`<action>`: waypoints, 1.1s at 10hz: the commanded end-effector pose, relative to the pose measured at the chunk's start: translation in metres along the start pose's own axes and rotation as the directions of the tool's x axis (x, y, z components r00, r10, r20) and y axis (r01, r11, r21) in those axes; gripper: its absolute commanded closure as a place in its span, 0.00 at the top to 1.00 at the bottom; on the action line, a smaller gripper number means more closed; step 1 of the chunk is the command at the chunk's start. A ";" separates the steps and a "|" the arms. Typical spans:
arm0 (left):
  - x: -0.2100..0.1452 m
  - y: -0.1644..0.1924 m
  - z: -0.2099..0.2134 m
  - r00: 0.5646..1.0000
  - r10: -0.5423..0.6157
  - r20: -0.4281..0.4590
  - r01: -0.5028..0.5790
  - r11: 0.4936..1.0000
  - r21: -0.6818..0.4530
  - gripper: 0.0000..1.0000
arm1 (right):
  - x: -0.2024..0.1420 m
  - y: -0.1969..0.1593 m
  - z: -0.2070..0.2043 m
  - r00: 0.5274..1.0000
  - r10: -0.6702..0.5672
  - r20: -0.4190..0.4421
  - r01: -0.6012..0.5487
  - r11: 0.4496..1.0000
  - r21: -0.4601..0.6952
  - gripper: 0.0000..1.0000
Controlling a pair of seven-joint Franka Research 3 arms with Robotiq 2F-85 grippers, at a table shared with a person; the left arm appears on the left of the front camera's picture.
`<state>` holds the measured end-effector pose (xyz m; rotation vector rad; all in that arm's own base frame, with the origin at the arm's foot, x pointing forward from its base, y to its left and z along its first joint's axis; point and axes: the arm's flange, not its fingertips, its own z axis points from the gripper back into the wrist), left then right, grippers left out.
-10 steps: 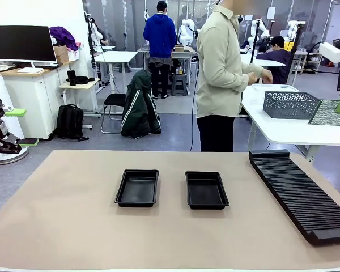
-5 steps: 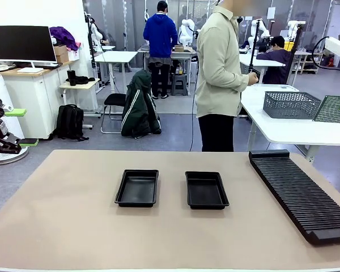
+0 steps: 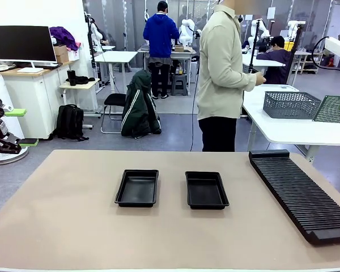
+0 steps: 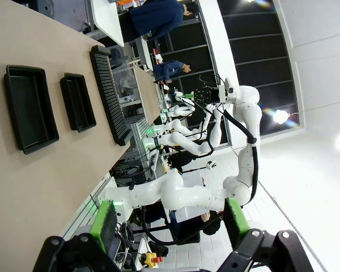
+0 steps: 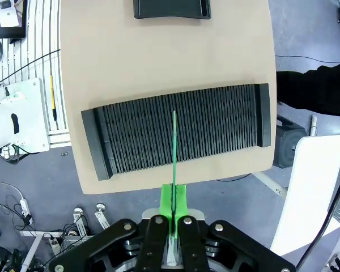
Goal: Inspect and transfer BCBs to ESD trays.
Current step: Pick up the Blank PCB from the PCB Rack and place it in the left ESD tray.
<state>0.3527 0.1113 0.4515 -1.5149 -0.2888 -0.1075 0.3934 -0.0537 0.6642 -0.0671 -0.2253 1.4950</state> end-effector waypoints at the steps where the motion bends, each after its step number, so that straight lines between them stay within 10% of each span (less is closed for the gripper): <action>1: 0.000 -0.001 0.000 1.000 -0.002 0.004 0.002 1.000 -0.003 1.00 | 0.001 0.000 -0.001 1.000 0.007 0.000 -0.007 1.000 -0.003 0.02; 7: 0.000 -0.001 0.000 1.000 -0.002 0.004 0.002 1.000 -0.003 1.00 | 0.030 -0.022 -0.025 0.943 -0.278 0.183 0.271 0.961 0.061 0.02; 11: 0.000 -0.001 0.000 1.000 -0.002 0.004 0.002 1.000 -0.003 1.00 | 0.098 -0.011 -0.076 0.741 -0.617 0.264 0.560 0.786 0.263 0.02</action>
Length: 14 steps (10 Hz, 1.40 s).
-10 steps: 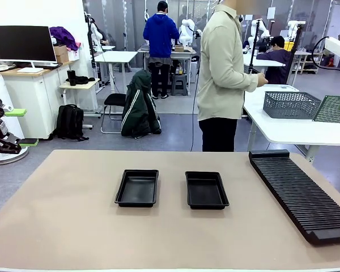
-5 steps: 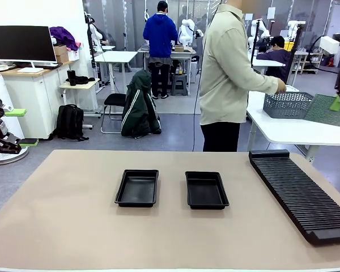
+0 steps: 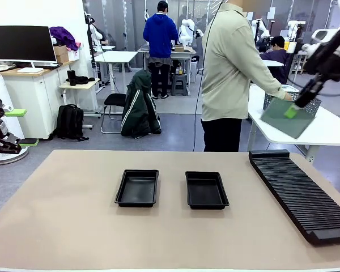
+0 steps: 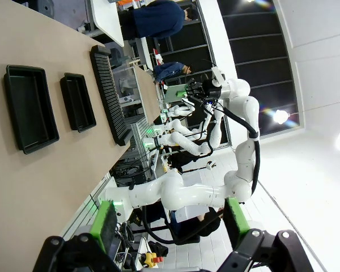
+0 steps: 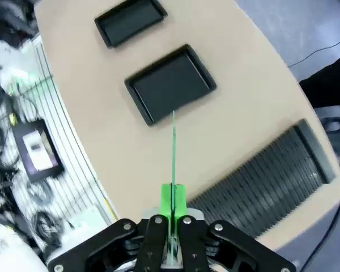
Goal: Inspect and transfer BCBs to ESD trays.
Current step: Pick up the Blank PCB from the PCB Rack and place it in the left ESD tray.
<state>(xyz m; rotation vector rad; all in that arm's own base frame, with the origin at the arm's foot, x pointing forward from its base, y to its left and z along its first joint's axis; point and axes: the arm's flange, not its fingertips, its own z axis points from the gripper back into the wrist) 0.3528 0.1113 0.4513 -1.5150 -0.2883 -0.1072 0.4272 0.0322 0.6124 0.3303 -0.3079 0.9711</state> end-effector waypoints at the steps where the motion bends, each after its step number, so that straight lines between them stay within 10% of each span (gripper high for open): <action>1: -0.001 -0.001 0.000 1.000 -0.002 0.004 0.002 1.000 -0.002 1.00 | 0.014 0.021 -0.036 0.976 -0.183 0.118 0.179 0.983 0.042 0.02; 10: -0.001 -0.001 0.000 1.000 -0.002 0.004 0.002 1.000 -0.002 1.00 | 0.066 0.092 -0.220 0.564 -0.800 0.207 0.722 0.599 0.346 0.02; 14: -0.001 -0.001 0.000 1.000 -0.002 0.004 0.002 1.000 -0.002 1.00 | 0.096 0.102 -0.283 0.551 -0.823 0.138 0.713 0.550 0.434 0.02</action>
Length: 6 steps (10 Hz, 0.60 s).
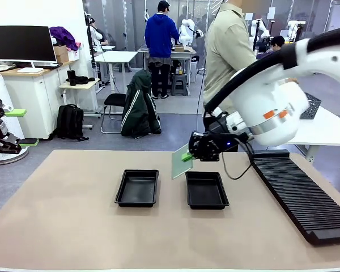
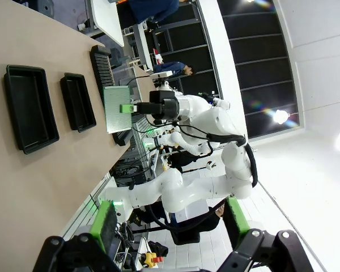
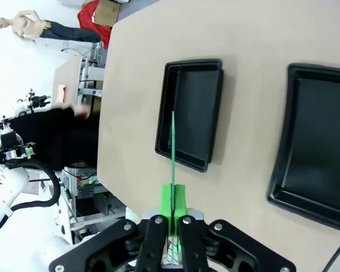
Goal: Inspect and transfer BCBs to ESD trays.
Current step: Pick up the Blank PCB from the PCB Rack and place it in the left ESD tray.
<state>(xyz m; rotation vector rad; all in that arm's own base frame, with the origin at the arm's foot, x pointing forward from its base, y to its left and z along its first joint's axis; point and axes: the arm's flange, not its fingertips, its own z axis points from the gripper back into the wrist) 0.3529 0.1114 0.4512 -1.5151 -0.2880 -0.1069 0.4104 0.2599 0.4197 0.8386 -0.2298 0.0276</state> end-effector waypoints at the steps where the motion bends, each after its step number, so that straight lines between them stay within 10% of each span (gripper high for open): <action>1: -0.001 -0.002 0.000 1.000 -0.002 0.004 0.002 1.000 -0.002 1.00 | 0.012 -0.001 -0.032 1.000 -0.004 0.008 0.003 0.998 0.061 0.02; 6: -0.001 -0.002 0.000 1.000 -0.002 0.004 0.002 1.000 -0.002 1.00 | 0.039 -0.004 -0.115 0.998 -0.056 -0.035 0.060 0.987 0.148 0.02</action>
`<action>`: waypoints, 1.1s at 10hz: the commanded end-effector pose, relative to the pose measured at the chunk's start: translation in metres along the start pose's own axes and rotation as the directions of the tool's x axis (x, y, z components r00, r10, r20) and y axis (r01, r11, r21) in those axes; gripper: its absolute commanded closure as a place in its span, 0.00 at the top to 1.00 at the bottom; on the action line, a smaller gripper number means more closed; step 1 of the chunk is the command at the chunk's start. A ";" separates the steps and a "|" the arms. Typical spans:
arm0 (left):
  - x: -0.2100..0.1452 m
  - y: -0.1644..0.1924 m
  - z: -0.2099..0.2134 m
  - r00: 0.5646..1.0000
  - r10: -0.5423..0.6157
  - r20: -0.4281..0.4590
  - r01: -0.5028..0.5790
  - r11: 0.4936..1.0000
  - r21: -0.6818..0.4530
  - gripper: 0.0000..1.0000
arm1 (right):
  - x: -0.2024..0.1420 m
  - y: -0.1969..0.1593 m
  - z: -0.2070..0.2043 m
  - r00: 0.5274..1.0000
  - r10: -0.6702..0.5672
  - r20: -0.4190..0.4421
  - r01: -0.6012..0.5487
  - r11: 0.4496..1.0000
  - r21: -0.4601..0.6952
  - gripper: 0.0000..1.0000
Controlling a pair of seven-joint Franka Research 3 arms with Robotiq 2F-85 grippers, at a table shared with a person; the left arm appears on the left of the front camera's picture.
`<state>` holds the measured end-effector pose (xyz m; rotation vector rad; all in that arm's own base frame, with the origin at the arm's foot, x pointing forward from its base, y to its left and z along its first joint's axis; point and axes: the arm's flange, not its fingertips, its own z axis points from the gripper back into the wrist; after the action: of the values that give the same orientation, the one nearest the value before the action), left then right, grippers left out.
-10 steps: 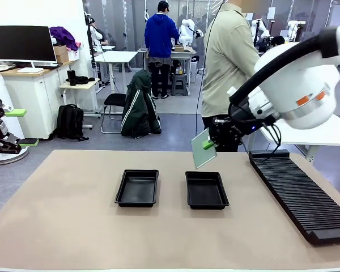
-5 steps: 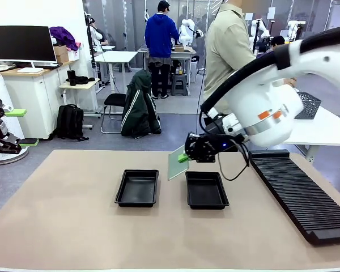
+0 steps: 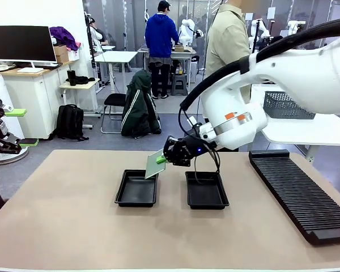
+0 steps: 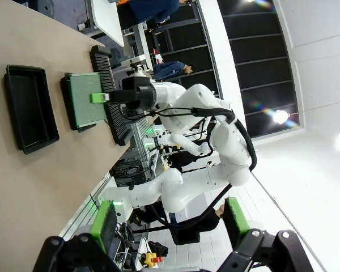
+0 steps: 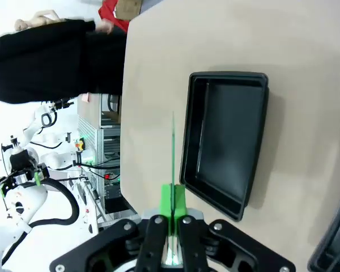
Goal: Inspect and transfer BCBs to ESD trays.
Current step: Pick up the Blank PCB from the PCB Rack and place it in the left ESD tray.
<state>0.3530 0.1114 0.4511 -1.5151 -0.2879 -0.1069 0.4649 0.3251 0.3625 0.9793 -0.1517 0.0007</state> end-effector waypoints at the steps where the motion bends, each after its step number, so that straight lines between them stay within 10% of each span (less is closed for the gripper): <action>1: -0.001 -0.002 0.000 1.000 -0.003 0.004 0.003 1.000 -0.002 1.00 | 0.010 -0.005 -0.035 1.000 -0.003 0.007 0.003 1.000 0.017 0.02; 11: -0.001 -0.002 0.000 1.000 -0.003 0.004 0.003 1.000 -0.002 1.00 | 0.015 -0.049 -0.109 0.998 -0.061 -0.026 0.062 0.998 0.030 0.02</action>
<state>0.3530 0.1115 0.4512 -1.5151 -0.2880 -0.1069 0.4955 0.3790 0.2699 1.0133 -0.0531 -0.0251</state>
